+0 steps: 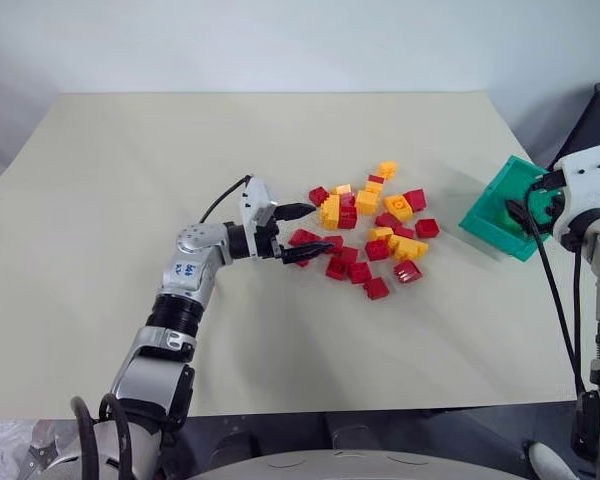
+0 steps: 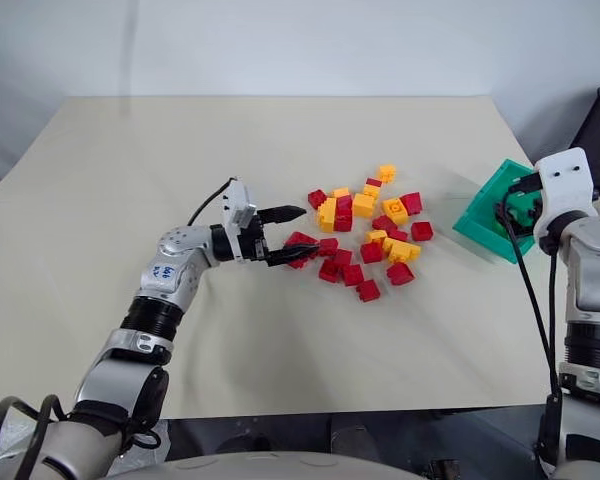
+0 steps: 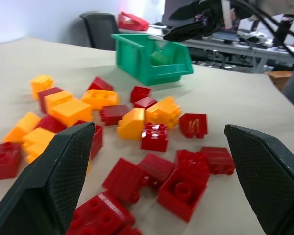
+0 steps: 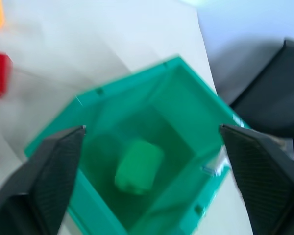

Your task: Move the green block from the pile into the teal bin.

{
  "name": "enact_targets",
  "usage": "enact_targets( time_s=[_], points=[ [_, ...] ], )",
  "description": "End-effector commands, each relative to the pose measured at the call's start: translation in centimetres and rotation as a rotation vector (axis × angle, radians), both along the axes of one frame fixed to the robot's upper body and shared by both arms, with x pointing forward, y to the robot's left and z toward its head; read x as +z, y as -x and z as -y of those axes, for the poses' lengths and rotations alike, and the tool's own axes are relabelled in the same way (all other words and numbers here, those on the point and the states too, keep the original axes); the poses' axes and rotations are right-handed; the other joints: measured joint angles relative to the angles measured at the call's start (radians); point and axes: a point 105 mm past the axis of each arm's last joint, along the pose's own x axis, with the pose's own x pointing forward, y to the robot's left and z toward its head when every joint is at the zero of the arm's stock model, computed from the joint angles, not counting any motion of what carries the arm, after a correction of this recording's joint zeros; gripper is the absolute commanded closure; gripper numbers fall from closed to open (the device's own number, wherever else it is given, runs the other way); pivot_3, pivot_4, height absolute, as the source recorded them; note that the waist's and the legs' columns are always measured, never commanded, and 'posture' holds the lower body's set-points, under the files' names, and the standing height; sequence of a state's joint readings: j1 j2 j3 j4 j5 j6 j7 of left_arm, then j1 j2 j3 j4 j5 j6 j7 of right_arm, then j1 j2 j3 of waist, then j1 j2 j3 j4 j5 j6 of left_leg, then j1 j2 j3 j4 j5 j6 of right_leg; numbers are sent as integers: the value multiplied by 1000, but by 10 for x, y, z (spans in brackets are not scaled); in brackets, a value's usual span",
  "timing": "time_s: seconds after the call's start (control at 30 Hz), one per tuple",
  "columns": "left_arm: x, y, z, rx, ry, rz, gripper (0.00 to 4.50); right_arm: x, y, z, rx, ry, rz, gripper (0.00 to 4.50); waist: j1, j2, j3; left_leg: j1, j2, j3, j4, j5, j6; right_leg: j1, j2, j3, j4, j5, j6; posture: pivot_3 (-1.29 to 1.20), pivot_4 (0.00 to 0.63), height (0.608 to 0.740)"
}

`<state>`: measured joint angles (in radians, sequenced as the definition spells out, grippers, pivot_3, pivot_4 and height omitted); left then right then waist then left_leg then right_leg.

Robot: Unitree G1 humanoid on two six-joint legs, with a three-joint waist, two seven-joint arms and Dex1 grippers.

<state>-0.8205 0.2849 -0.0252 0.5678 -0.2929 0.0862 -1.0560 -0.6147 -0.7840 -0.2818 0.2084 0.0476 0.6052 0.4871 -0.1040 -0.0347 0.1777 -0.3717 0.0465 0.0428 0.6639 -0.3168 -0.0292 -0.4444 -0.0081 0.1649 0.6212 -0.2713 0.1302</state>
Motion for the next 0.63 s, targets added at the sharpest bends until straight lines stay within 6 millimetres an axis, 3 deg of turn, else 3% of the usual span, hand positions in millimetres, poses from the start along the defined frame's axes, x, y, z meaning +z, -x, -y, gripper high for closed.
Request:
enact_targets(
  time_s=[0.03,0.13,0.23,0.3,0.37,0.5,0.63],
  points=[
    [14,-2,-19,38,2,60,0,34,9,-15,113,38,93,17,0,0,0,0,0,0,0,0,0,0,0,0,0,0,0,0,150,740],
    [12,8,-42,26,-6,56,0,30,24,-46,335,52,48,17,1,1,0,0,0,0,0,0,0,0,0,0,0,0,0,0,150,740],
    [6,18,-74,60,-38,39,0,11,56,-79,614,53,-78,17,2,1,0,0,1,-1,-2,0,0,0,1,-1,0,-1,0,0,150,740],
    [2,30,-97,70,-63,33,0,-1,78,-88,760,39,-156,17,5,1,0,0,1,-2,-2,0,0,0,1,-1,0,-1,0,0,150,740],
    [-1,39,-112,76,-81,22,0,-11,92,-88,826,18,-218,17,9,0,0,-1,1,-2,-1,0,0,0,0,-2,-1,-1,0,0,150,740],
    [-18,59,-154,154,-100,-31,0,-44,112,-65,897,8,-335,17,19,-1,1,2,0,-1,2,-1,0,3,-2,-2,-1,-1,1,0,150,740],
    [-23,65,-165,202,-112,-80,0,-53,110,-59,901,20,-328,17,23,-2,2,2,0,-1,3,-1,0,5,-2,-3,-1,0,1,0,150,740]
  ],
)
